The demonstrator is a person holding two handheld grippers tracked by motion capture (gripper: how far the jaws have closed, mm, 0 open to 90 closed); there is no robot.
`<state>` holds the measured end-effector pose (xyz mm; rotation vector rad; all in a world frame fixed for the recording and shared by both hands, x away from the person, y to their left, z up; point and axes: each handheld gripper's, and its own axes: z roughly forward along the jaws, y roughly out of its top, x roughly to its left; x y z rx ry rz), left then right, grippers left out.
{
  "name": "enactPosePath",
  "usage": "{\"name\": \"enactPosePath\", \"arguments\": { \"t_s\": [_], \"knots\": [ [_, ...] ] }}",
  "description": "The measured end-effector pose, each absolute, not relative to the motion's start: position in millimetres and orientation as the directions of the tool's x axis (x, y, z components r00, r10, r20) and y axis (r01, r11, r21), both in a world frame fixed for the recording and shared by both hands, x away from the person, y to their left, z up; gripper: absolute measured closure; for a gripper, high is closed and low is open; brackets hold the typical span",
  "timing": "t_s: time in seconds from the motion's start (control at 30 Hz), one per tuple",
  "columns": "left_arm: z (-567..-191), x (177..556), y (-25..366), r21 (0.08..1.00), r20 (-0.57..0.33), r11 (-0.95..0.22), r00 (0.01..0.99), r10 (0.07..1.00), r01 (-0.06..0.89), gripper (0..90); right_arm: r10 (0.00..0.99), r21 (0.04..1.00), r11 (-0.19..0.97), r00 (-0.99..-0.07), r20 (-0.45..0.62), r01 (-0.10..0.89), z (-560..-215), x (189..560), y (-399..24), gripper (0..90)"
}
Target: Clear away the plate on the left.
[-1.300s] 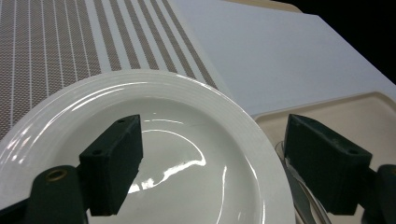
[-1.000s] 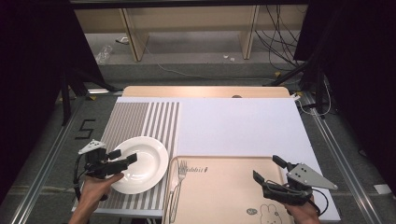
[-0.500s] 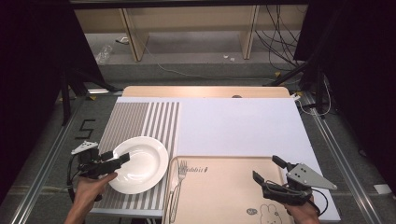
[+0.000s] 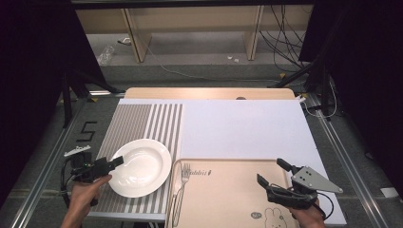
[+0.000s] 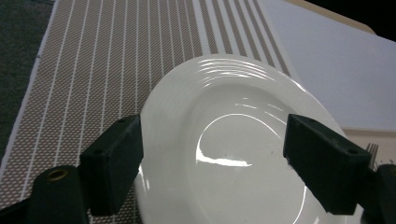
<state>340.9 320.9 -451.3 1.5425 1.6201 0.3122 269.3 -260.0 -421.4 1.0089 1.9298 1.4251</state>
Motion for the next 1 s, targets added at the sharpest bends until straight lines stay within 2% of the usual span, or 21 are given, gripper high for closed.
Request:
{"name": "enactPosePath", "arguments": {
  "t_s": [0.47, 0.77, 1.0],
  "knots": [
    [-463, 340, 338, 0.608, -0.501, 0.320, 0.039, 0.865, 0.727, 21.6, 0.817, 0.954, 0.159, -0.577, 0.017, 0.254, -422, 270, -260, 16.2],
    [-470, 341, 338, 0.543, -0.512, 0.314, 0.011, 0.859, 0.778, 23.3, 0.818, 0.954, 0.160, -0.575, 0.017, 0.255, -422, 270, -260, 16.2],
    [-479, 342, 341, 0.465, -0.602, 0.371, -0.020, 0.798, 0.803, 25.3, 0.818, 0.954, 0.161, -0.575, 0.016, 0.254, -422, 270, -260, 16.2]
  ]
}}
